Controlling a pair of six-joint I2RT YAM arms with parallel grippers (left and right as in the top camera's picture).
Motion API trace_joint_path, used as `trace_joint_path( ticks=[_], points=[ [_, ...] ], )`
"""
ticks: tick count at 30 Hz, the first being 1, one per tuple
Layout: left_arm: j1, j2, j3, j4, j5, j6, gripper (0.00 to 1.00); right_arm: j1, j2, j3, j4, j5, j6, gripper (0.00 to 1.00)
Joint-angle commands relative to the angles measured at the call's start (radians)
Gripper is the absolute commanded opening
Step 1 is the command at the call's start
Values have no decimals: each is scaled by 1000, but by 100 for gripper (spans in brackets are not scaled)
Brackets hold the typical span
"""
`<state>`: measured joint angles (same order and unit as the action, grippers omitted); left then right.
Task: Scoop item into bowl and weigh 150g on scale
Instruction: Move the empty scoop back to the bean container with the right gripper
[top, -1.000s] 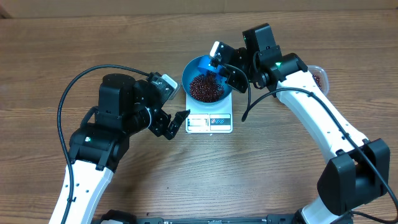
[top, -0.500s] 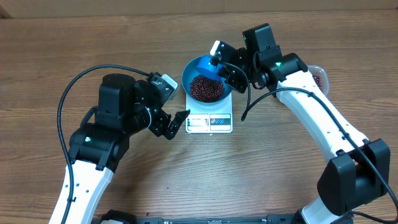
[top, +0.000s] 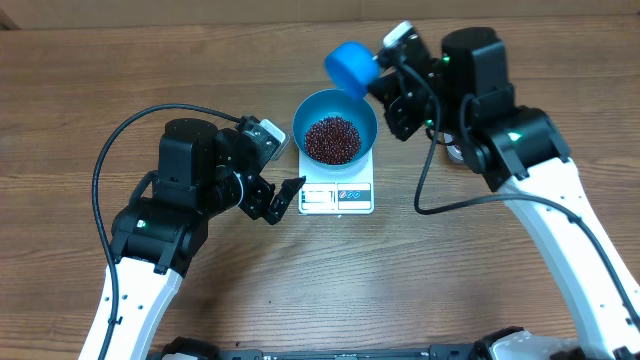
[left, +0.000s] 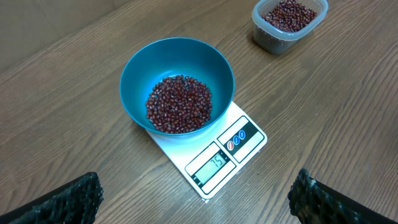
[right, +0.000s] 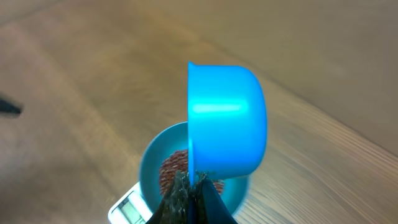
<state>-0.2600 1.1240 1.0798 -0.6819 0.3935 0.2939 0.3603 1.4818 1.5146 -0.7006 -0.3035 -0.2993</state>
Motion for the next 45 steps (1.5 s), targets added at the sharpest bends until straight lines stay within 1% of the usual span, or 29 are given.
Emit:
trace_joint_path(
  ticks=[1, 5, 8, 14, 17, 20, 23, 28, 34, 45],
  points=[
    [4, 2, 24, 1, 22, -10, 99, -10, -51, 32, 4, 276, 189, 4],
    [4, 2, 24, 1, 22, -10, 100, -10, -52, 32, -36, 537, 280, 4],
    [4, 2, 24, 1, 22, -10, 100, -10, -52, 31, -59, 666, 330, 4],
    [4, 2, 24, 1, 22, -10, 99, -22, -51, 29, -93, 864, 356, 4],
    [4, 2, 24, 1, 22, -10, 100, -58, -48, 29, -121, 876, 369, 4],
    [4, 2, 24, 1, 22, -10, 100, -103, -37, 29, -151, 879, 430, 4],
    [4, 2, 24, 1, 22, -10, 100, -139, -18, 29, -177, 878, 462, 4],
    [4, 2, 24, 2, 22, -10, 100, -192, 59, 27, -226, 875, 478, 4],
    [4, 2, 24, 1, 22, -10, 100, -193, 176, 27, -260, 879, 478, 4],
    [4, 2, 24, 1, 22, -10, 99, -193, 315, 27, -286, 872, 478, 4]
  ],
)
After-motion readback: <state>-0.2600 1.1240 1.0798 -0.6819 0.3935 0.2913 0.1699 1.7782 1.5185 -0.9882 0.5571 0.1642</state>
